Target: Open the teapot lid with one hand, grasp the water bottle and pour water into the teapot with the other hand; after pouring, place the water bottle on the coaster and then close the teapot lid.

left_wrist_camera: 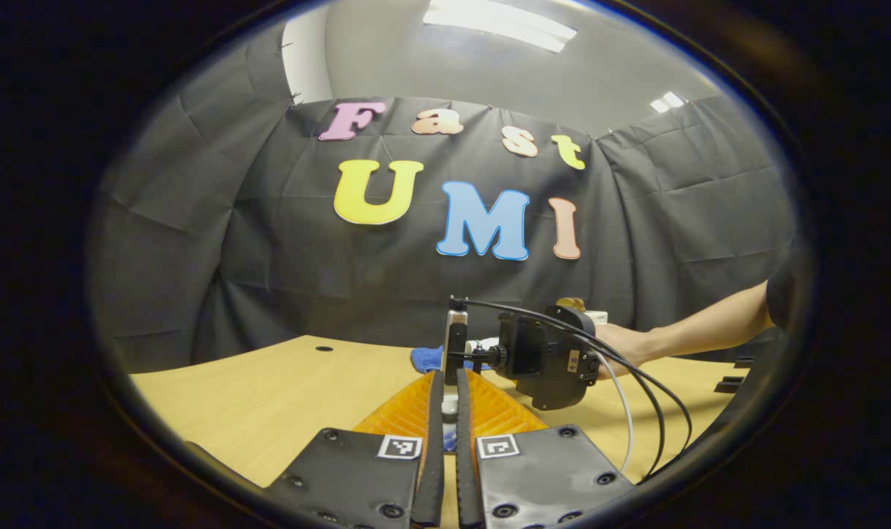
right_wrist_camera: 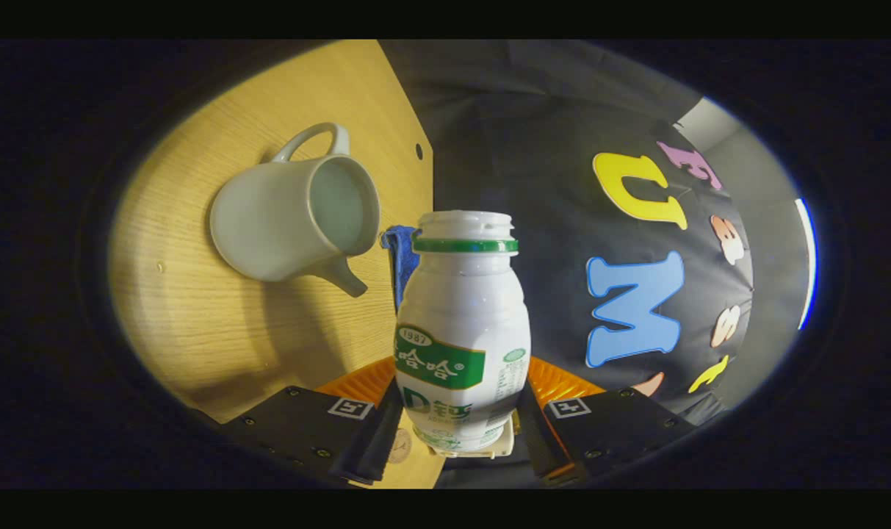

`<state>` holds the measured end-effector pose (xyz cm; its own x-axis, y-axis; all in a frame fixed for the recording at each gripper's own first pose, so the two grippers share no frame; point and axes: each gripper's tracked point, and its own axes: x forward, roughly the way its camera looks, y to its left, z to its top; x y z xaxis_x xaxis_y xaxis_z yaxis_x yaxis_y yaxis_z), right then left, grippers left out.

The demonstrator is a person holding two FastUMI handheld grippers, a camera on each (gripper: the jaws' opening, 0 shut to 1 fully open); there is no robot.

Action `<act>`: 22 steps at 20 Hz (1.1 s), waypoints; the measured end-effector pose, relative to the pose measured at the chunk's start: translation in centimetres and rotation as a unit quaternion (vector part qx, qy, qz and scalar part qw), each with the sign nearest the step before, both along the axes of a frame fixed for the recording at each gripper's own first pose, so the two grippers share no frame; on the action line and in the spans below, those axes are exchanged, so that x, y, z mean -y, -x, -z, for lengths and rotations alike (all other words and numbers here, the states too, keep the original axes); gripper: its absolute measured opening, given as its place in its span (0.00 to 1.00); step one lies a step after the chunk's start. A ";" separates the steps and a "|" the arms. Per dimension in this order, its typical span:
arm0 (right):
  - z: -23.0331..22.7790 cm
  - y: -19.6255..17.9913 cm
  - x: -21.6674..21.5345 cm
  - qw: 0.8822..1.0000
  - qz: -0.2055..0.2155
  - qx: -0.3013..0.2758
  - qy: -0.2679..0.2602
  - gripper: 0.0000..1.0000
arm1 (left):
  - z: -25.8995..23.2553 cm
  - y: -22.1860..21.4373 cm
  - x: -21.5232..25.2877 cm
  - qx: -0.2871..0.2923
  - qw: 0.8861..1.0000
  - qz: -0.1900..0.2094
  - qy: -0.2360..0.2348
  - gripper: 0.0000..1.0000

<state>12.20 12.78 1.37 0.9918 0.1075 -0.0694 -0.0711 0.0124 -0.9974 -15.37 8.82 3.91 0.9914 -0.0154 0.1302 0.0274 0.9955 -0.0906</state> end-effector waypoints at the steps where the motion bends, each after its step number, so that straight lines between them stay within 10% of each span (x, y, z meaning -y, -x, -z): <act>1: -0.1 -0.1 -0.1 1.000 -0.002 0.004 0.008 0.72 | 0.1 -0.1 -0.1 0.000 1.000 0.000 0.000 0.14; 22: -2.9 -0.8 -1.4 0.990 -0.031 0.062 0.124 0.71 | 0.2 0.1 -0.6 -0.003 1.000 -0.005 0.001 0.14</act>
<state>12.97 14.13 4.23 0.9865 0.1625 0.0205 0.0590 -0.2354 -0.9701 -15.48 9.39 3.76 0.9921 -0.0063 0.1250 0.0179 0.9956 -0.0920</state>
